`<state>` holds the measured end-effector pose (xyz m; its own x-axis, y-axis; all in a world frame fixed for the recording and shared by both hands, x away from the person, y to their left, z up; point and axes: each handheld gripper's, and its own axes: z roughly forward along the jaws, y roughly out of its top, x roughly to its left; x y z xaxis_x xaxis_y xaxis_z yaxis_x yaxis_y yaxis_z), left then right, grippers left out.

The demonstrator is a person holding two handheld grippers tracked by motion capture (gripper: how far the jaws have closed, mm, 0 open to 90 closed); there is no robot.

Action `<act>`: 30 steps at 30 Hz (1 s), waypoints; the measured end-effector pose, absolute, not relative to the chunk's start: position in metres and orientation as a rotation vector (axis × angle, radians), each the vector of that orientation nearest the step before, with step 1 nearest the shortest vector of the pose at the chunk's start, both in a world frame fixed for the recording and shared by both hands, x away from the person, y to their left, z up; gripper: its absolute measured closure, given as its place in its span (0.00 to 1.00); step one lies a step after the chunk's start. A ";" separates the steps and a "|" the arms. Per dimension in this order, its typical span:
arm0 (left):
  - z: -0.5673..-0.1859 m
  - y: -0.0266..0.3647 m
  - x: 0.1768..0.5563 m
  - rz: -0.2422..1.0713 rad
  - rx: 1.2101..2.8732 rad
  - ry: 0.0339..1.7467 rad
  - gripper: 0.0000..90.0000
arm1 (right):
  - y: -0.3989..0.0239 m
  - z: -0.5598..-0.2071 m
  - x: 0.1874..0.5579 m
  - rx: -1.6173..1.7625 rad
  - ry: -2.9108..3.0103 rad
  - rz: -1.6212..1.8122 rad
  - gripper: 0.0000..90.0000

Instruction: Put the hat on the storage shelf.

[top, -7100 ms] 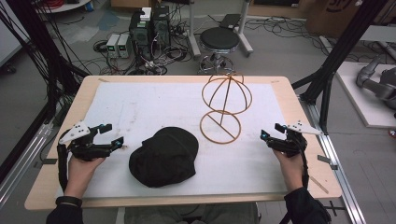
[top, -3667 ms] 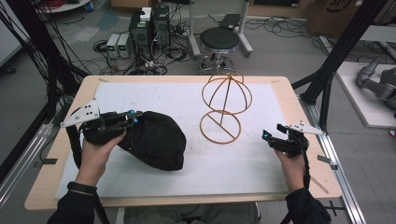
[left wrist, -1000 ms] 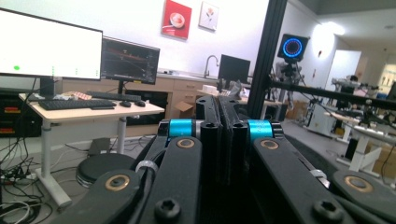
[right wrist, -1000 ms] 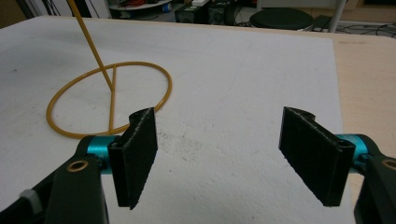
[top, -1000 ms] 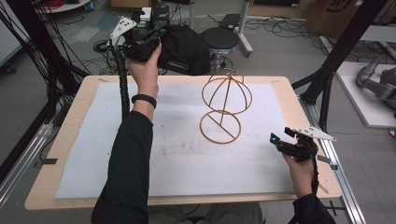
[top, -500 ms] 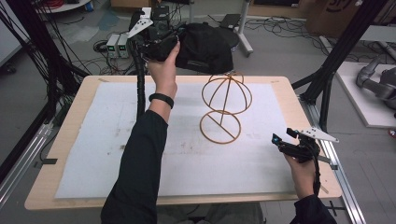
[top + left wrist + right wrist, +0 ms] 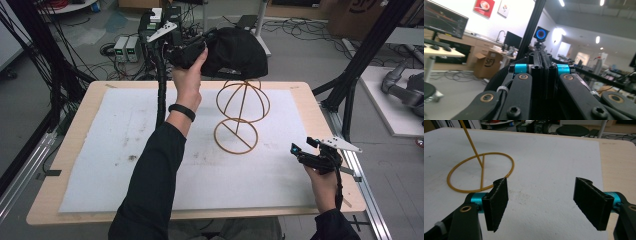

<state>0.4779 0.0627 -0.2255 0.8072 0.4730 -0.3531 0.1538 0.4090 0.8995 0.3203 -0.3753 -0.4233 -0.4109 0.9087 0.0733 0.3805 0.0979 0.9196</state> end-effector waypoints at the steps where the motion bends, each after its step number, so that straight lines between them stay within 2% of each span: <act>1: -0.225 0.062 0.477 0.217 1.149 0.628 0.97 | -0.375 -0.423 0.320 1.258 1.853 1.289 0.31; 13: -0.217 0.058 0.470 0.182 1.173 0.610 0.97 | -0.374 -0.422 0.320 1.259 1.853 1.290 0.31; 30: -0.263 0.048 0.451 0.080 1.291 0.555 0.97 | -0.373 -0.422 0.320 1.247 1.856 1.281 0.31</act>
<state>0.4509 0.0485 -0.2631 0.8672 0.3590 -0.3450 0.2464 0.2928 0.9239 0.3196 -0.3726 -0.4218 -0.4124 0.9091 0.0584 0.3771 0.1120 0.9194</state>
